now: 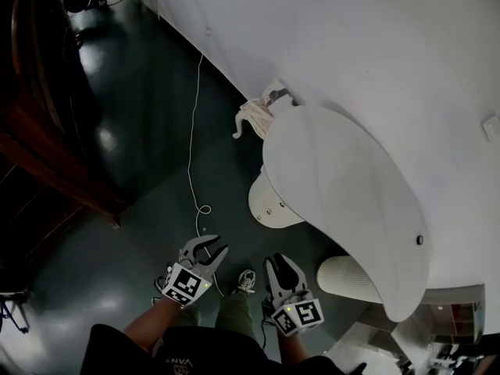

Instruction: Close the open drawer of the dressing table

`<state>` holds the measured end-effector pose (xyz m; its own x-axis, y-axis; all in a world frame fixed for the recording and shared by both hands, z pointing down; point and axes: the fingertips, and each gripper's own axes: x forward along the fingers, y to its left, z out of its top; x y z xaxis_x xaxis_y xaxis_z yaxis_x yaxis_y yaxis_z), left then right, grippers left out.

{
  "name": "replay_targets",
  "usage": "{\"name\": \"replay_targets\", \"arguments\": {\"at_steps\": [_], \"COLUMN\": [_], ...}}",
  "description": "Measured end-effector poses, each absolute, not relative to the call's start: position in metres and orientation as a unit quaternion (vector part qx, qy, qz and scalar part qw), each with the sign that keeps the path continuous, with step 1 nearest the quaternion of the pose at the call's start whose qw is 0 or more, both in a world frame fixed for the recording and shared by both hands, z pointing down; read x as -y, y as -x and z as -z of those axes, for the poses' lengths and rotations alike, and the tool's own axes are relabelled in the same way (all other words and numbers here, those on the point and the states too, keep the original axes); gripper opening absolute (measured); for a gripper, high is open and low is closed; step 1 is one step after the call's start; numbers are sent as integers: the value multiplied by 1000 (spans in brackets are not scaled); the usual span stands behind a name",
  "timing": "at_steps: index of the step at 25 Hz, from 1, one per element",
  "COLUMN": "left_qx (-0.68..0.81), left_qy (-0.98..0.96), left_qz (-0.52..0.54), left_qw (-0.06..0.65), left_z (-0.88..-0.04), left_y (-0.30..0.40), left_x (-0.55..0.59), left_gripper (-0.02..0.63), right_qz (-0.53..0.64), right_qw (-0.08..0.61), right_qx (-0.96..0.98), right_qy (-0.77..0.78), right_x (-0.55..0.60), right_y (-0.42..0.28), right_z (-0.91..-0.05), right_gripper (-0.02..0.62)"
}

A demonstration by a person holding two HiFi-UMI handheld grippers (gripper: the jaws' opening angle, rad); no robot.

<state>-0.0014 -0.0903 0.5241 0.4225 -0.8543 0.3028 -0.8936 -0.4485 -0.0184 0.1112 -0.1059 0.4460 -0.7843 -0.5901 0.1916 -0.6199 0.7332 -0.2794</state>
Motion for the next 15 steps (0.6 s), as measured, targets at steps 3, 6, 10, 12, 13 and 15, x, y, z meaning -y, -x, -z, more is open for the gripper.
{"name": "replay_targets", "arguments": {"at_steps": [3, 6, 10, 12, 13, 15], "left_qx": [516, 501, 495, 494, 492, 487], "left_qy": [-843, -852, -856, -857, -859, -862], "left_qz": [-132, -140, -144, -144, -143, -143], "left_qw": [68, 57, 31, 21, 17, 10], "left_z": [-511, -495, -472, -462, -459, -454], "left_y": [7, 9, 14, 16, 17, 19], "left_x": [75, 57, 35, 25, 20, 10], "left_gripper": [101, 92, 55, 43, 40, 36], "right_qz": [-158, -158, -164, -162, -160, -155], "right_qw": [39, 36, 32, 30, 30, 28], "right_qx": [928, 926, 920, 919, 920, 920], "right_qy": [-334, -342, -354, -357, -358, -359], "right_x": [95, 80, 58, 49, 44, 36], "right_y": [-108, -105, -104, -102, -101, -99], "right_z": [-440, -436, -433, -432, -430, -428], "right_gripper": [101, 92, 79, 74, 71, 67]}}
